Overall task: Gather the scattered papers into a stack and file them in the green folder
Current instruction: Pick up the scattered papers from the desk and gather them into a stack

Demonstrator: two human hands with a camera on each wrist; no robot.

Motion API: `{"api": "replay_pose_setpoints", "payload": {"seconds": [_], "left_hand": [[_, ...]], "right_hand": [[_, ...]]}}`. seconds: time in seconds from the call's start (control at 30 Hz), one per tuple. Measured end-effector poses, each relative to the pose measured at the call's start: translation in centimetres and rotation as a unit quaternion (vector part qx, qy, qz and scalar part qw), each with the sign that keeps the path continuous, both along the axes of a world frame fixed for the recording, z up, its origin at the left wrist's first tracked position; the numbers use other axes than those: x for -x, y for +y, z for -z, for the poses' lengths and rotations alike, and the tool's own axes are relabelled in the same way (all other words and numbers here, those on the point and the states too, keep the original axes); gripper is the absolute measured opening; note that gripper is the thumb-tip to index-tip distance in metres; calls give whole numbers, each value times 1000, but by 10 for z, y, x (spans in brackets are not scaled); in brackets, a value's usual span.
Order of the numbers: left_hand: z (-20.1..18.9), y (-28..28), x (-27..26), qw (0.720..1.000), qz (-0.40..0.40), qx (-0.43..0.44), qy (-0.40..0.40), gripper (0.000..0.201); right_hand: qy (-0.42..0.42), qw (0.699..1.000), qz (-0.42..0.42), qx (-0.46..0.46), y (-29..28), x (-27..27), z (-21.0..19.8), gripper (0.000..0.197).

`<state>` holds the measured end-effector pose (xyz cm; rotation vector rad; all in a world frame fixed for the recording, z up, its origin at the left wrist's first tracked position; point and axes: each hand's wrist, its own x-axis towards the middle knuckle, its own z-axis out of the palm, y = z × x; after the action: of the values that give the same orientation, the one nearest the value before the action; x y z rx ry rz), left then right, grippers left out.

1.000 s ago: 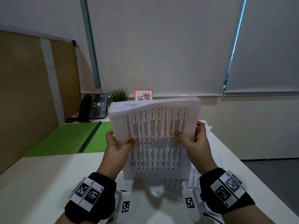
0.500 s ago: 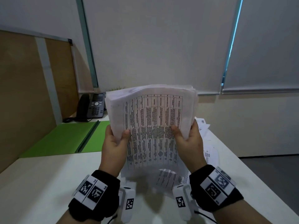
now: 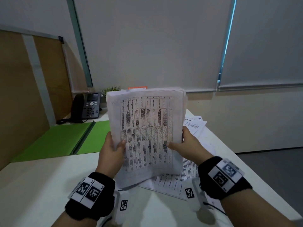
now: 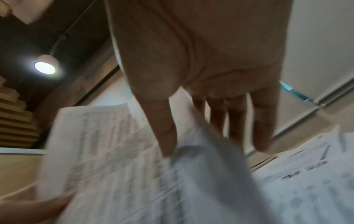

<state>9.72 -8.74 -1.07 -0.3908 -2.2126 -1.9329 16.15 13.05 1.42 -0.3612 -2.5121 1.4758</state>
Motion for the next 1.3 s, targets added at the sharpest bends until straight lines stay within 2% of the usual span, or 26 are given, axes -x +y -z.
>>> {"api": "replay_pose_setpoints", "payload": {"seconds": [0.07,0.13,0.23,0.37,0.47,0.67,0.8,0.9,0.97,1.07,1.17,1.3], "left_hand": [[0,-4,1,1000,-10,-4,6,31],[1,-9,4,1000,-23,-4,15,32],[3,-14,10,999,-41,-25,11,38],[4,-14,15,997,-38,-62,-5,36],[6,-11,16,997,-32,-71,-16,34],[7,-11,17,996,-34,-77,-32,34],[7,-14,17,996,-38,-81,-30,32],[7,-15,17,995,-43,-82,-32,31],[8,-17,18,995,-52,-75,-30,32],[10,-19,17,995,-63,-75,-34,36],[10,-20,15,994,-67,-79,-38,37],[9,-20,15,994,-73,-75,-39,35]], "right_hand": [[-118,990,-7,-75,22,2,1,52],[-208,965,18,-158,46,4,5,59],[-290,922,78,-246,74,7,17,74],[-359,886,118,-269,88,18,37,104],[-372,873,127,-290,83,24,46,121],[-374,860,127,-323,77,33,52,123],[-367,880,146,-265,73,34,46,116],[-366,885,162,-237,70,27,41,130],[-369,878,178,-247,72,27,46,141],[-371,871,173,-273,77,36,61,148],[-361,874,171,-275,84,44,73,144],[-365,885,174,-232,74,38,61,126]]}}
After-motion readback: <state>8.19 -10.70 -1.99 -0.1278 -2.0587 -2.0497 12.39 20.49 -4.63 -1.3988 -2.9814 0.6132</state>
